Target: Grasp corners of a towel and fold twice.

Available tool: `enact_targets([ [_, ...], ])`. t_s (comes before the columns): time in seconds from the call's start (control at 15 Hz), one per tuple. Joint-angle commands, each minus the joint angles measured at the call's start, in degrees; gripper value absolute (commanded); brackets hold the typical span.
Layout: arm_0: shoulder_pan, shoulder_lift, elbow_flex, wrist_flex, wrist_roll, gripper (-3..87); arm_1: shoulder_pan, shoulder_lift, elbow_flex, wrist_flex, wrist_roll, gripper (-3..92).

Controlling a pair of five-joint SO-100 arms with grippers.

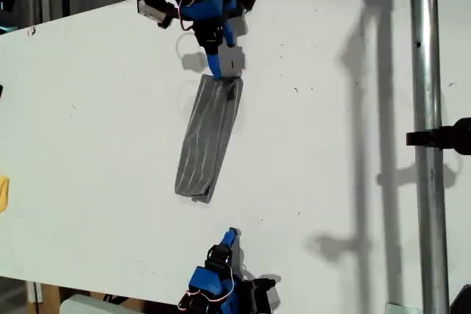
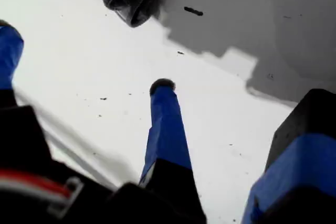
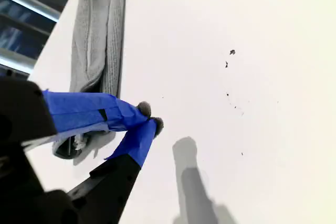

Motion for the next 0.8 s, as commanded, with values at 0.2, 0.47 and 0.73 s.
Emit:
enact_targets([
  [0.2, -0.2, 0.4, 0.5, 0.6, -0.9, -1.9, 6.8, -35.3, -8.3, -20.3, -1.8, 46.4],
  [0.47, 0.1, 0.4, 0.5, 0.7, -0.6, -2.3, 10.0, -55.5, -16.6, -30.6, -2.8, 46.0],
  [0.73, 0.5, 0.4, 0.5, 0.8, -0.4, -2.5, 16.3, -65.2, -27.5, -30.1, -8.9, 45.1],
])
